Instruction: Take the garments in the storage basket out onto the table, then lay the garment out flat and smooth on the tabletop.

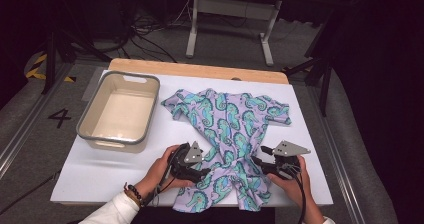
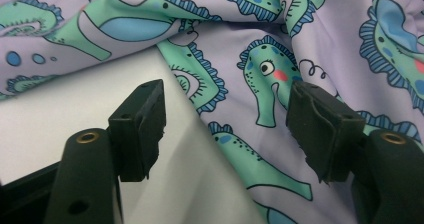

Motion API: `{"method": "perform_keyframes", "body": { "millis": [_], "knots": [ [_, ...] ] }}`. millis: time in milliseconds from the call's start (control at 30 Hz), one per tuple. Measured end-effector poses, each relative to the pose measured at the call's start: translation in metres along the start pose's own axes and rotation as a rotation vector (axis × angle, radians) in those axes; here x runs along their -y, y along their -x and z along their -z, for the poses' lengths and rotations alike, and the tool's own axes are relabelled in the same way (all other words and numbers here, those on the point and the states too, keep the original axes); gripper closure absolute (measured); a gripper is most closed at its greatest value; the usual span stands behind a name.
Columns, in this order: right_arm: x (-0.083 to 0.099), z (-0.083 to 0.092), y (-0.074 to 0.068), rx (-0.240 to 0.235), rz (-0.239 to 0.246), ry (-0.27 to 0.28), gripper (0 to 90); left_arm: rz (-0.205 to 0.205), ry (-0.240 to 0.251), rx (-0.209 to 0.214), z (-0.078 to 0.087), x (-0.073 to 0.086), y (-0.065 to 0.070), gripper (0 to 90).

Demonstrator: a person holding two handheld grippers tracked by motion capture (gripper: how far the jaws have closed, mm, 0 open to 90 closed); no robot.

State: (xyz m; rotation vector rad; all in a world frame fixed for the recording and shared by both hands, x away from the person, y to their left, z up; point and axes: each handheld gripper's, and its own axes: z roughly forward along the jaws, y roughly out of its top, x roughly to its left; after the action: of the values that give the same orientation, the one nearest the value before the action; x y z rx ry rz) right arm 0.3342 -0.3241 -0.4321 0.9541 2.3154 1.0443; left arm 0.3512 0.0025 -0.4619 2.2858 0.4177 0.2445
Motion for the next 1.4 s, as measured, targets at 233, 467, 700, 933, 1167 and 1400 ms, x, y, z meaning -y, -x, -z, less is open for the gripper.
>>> {"method": "perform_keyframes", "body": {
  "millis": [233,467,700,933,1167,1400],
  "knots": [
    [0.010,-0.005,-0.002,-0.014,-0.013,-0.048,48.1,0.031,-0.022,0.020,-0.006,0.002,-0.005,33.8],
    [0.005,0.014,-0.005,-0.046,-0.049,0.032,48.3,0.052,-0.030,0.067,-0.006,0.002,-0.008,41.3],
    [0.005,0.014,-0.021,-0.096,0.005,-0.026,46.4,0.018,-0.047,0.104,-0.003,0.001,-0.008,57.2],
    [0.013,0.001,-0.018,-0.090,-0.013,-0.119,56.1,0.003,-0.059,0.115,-0.003,0.000,-0.010,79.0],
    [0.019,0.001,-0.015,-0.078,-0.039,-0.130,57.6,-0.014,-0.073,0.120,-0.003,-0.002,-0.011,81.5],
    [0.020,0.000,-0.017,-0.085,-0.028,-0.138,74.6,-0.013,-0.057,0.119,-0.002,0.000,-0.010,87.0]
  ]
}}
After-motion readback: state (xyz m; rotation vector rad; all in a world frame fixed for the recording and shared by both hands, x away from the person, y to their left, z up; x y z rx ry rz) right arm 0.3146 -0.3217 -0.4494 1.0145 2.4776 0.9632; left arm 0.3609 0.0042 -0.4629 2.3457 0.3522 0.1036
